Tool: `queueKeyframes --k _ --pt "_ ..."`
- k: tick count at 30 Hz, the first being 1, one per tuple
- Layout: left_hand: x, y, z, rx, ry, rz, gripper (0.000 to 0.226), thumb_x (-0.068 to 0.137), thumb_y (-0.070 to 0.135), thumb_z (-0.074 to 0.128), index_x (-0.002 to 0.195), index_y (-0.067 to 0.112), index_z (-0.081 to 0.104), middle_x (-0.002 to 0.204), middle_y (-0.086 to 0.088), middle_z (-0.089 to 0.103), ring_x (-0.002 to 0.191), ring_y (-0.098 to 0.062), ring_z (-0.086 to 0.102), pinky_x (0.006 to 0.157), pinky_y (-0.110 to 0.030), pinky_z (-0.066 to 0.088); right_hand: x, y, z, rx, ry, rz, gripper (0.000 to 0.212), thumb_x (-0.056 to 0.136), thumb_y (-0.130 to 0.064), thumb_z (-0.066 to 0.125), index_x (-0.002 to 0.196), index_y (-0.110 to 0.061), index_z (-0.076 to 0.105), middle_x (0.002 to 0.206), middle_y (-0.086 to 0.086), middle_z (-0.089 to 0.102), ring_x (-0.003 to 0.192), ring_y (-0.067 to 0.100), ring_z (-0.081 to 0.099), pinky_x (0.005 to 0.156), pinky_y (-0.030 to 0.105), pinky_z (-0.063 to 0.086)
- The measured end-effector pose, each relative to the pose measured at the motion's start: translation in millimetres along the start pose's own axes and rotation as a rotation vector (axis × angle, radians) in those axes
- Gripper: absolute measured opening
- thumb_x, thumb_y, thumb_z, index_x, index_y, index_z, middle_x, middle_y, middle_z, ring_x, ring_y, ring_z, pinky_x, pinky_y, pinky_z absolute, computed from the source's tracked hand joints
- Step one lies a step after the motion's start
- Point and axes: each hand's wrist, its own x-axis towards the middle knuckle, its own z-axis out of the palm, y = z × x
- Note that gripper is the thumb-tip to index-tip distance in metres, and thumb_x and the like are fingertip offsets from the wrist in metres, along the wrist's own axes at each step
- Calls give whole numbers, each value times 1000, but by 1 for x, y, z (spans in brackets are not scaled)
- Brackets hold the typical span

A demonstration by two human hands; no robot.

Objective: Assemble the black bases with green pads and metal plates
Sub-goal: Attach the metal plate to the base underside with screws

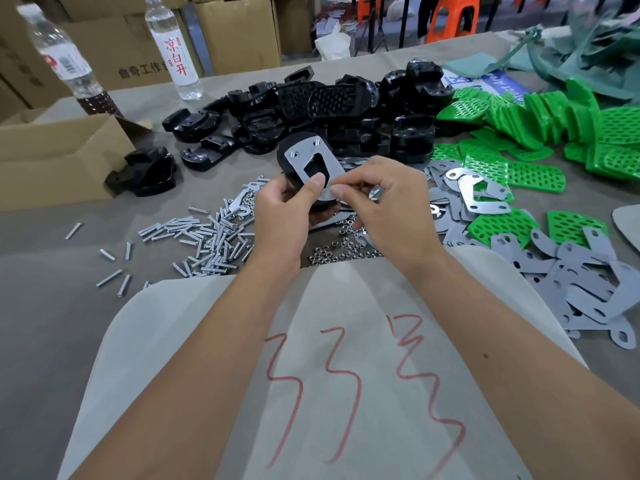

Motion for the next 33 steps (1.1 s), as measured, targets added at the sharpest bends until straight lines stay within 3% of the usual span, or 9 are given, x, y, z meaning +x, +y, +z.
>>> queueKeyframes --k 4,8,12,17,21,28,33 --pt "0 -1 -2 21 -21 12 16 99 14 67 106 0 70 102 -17 78 91 -31 78 81 -41 64 0 0 0 -37 24 -74 2 86 -13 83 85 -12 81 77 -1 66 68 16 61 54 38 55" --pt "-2 0 -2 49 -41 32 12 99 15 67 102 4 71 93 -11 79 84 -27 78 72 -32 62 1 2 1 -66 78 -104 16 85 -19 85 76 -10 76 72 -4 65 66 16 58 58 38 51" --pt "-2 0 -2 27 -58 31 16 101 15 65 108 2 70 99 -14 79 86 -25 78 76 -34 62 0 1 1 -90 78 -139 7 84 -17 85 87 -13 80 75 -6 65 69 14 59 66 32 51" --pt "-3 1 -1 14 -69 19 17 102 14 64 112 2 69 104 -17 78 92 -27 77 77 -32 62 1 2 1 -62 39 -112 5 85 -15 85 91 -14 84 77 -5 63 69 9 60 65 28 52" --pt "-2 1 -2 -26 -50 2 15 102 14 63 109 2 68 106 -19 77 94 -28 77 78 -32 61 1 3 0 -48 -29 -82 13 89 -11 81 102 -13 83 86 2 65 75 17 63 65 37 57" --pt "-2 1 -2 -14 -90 24 13 103 14 63 108 4 68 101 -15 78 91 -24 76 76 -29 60 0 2 1 -73 93 -121 7 83 -14 86 84 -11 81 76 2 65 69 15 60 66 33 51" --pt "-3 1 -2 -20 -96 30 16 103 14 62 112 3 68 104 -16 77 89 -20 74 76 -28 59 1 2 1 -45 80 -129 9 82 -12 87 90 -15 82 80 4 64 72 16 60 68 28 50"
